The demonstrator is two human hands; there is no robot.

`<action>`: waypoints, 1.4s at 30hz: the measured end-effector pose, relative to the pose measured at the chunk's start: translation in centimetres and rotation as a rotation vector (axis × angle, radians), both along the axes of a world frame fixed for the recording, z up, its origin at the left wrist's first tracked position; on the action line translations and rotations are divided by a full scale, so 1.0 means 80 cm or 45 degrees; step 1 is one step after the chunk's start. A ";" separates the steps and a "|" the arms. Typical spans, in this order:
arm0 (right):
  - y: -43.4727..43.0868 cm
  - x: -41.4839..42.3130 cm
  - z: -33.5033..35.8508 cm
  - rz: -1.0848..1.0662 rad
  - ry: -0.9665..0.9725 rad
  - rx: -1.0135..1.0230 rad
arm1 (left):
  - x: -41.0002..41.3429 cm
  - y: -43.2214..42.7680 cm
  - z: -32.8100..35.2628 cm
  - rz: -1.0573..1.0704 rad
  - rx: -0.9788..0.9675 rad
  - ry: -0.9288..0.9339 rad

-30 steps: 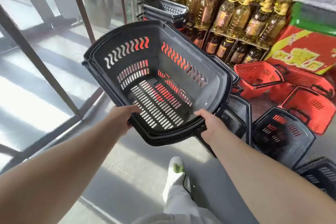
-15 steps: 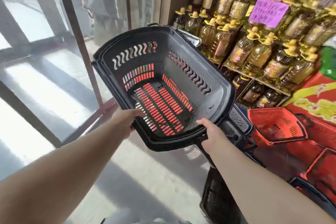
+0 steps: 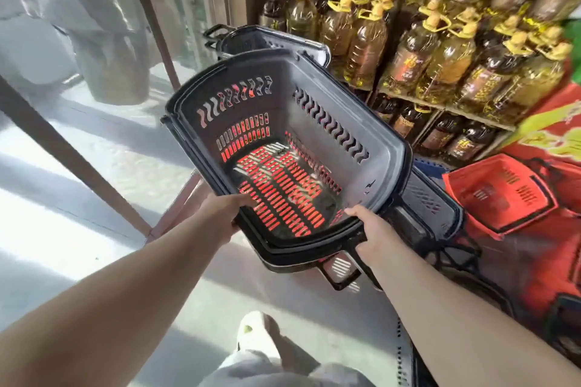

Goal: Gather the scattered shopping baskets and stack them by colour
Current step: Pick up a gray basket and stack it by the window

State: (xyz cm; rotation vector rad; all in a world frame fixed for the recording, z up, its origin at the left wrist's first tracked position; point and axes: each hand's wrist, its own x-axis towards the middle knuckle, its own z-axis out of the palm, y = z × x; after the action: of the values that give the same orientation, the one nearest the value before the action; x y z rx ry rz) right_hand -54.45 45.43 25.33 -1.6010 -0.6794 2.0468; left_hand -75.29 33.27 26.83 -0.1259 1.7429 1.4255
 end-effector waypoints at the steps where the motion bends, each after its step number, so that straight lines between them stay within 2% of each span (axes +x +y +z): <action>1: 0.011 -0.014 -0.007 -0.030 -0.021 -0.022 | -0.017 0.017 -0.008 -0.037 -0.041 -0.019; 10: 0.079 -0.066 -0.064 -0.109 -0.142 -0.183 | -0.065 0.096 -0.083 -0.087 -0.266 -0.178; 19: 0.143 -0.078 -0.186 -0.039 -0.347 -0.388 | -0.073 0.156 -0.186 -0.015 -0.427 -0.256; 23: 0.160 -0.075 -0.236 0.015 -0.335 -0.478 | -0.078 0.178 -0.230 0.009 -0.550 -0.232; 26: 0.163 -0.075 -0.261 0.044 -0.354 -0.511 | -0.082 0.184 -0.254 -0.026 -0.620 -0.327; 29: 0.167 -0.079 -0.273 -0.018 -0.410 -0.547 | -0.085 0.178 -0.274 -0.015 -0.703 -0.435; 31: 0.170 -0.080 -0.277 -0.053 -0.441 -0.565 | -0.086 0.173 -0.282 -0.057 -0.695 -0.422; 36: 0.162 -0.079 -0.275 -0.001 -0.308 -0.600 | -0.091 0.165 -0.282 -0.071 -0.687 -0.413; 39: 0.149 -0.074 -0.264 -0.026 -0.222 -0.611 | -0.092 0.154 -0.271 -0.143 -0.661 -0.317; 42: 0.136 -0.062 -0.242 0.035 -0.253 -0.533 | -0.086 0.150 -0.244 -0.248 -0.567 -0.221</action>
State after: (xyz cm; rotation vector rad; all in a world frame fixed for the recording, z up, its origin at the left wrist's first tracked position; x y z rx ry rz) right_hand -59.44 56.31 5.97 -2.0569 -0.3502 2.1711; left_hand -82.13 45.29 7.27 -0.3000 1.8446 0.8461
